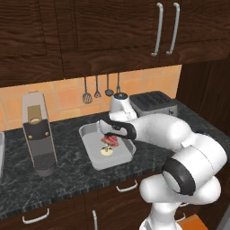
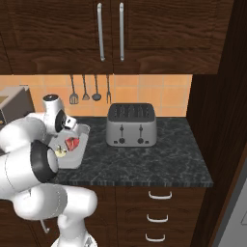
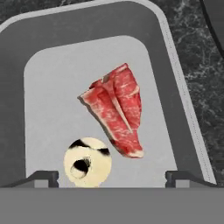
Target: Place one mushroom and one steak in each tupperware on the nearby counter, to pack two identical lunches.
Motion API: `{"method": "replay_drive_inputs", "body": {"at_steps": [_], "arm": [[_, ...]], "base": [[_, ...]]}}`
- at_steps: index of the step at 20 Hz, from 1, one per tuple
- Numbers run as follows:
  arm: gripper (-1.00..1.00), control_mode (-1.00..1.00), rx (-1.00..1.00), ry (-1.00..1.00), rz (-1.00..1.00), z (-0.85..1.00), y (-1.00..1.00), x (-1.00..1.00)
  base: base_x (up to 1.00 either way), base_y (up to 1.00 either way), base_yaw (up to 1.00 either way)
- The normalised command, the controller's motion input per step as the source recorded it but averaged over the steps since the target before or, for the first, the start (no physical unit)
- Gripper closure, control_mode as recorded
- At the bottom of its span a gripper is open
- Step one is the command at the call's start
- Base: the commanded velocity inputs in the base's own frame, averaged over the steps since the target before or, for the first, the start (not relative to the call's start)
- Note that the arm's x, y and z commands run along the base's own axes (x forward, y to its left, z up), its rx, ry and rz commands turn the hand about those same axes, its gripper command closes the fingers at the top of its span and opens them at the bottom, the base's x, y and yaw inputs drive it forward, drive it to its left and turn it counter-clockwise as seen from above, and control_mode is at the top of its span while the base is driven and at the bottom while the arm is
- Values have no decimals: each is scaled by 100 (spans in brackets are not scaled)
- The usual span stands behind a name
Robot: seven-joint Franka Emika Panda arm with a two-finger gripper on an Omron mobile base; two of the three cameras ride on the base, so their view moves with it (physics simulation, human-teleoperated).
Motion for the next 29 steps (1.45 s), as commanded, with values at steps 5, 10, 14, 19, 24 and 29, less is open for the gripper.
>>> {"method": "replay_drive_inputs", "body": {"at_steps": [5,10,14,19,24,29], "arm": [[-100,-100,6,-11,0,11,-39,-100],[-100,-100,3,-7,1,54,-31,-100],[-100,-100,-8,0,20,93,-38,-82],[-100,-100,-17,3,2,65,-21,-42],[-100,-100,0,6,12,29,1,-89],[-100,-100,0,0,9,74,33,-38]], "base": [[0,0,0],[0,0,0],[0,0,0],[0,0,0],[0,0,0],[0,0,0]]}}
